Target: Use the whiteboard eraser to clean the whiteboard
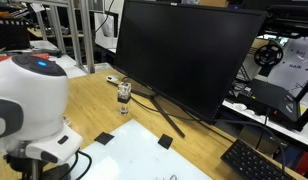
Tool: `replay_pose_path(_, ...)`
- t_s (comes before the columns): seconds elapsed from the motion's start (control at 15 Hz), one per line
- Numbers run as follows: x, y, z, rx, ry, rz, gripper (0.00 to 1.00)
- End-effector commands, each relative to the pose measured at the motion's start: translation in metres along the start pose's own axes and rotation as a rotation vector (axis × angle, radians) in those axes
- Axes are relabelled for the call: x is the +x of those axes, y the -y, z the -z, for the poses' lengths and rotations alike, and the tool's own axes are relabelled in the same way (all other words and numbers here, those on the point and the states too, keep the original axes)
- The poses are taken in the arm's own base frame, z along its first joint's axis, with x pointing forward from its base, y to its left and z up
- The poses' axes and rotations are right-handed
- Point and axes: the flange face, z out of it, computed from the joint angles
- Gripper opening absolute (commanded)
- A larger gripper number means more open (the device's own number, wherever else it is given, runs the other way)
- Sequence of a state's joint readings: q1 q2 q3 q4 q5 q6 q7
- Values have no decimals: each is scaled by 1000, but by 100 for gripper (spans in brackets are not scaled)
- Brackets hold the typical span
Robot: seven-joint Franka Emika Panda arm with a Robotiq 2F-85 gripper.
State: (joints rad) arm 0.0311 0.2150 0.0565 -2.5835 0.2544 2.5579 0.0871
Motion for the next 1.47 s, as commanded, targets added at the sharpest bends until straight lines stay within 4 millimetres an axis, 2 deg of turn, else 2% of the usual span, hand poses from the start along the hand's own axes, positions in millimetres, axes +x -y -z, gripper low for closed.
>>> replay_pose_path(0.0, -6, 7, 15, 11, -64, 26, 30)
replay_pose_path(0.33, -9, -1, 50, 41, -148, -67, 30)
replay_pose_path(0.53, -1, -9, 79, 132, -194, -153, 30)
replay_pose_path(0.87, 27, -34, 121, 251, -298, -371, 30)
replay_pose_path(1.13, 55, -62, 146, 252, -350, -473, 30)
replay_pose_path(1.4, 87, -80, 166, 237, -362, -537, 30)
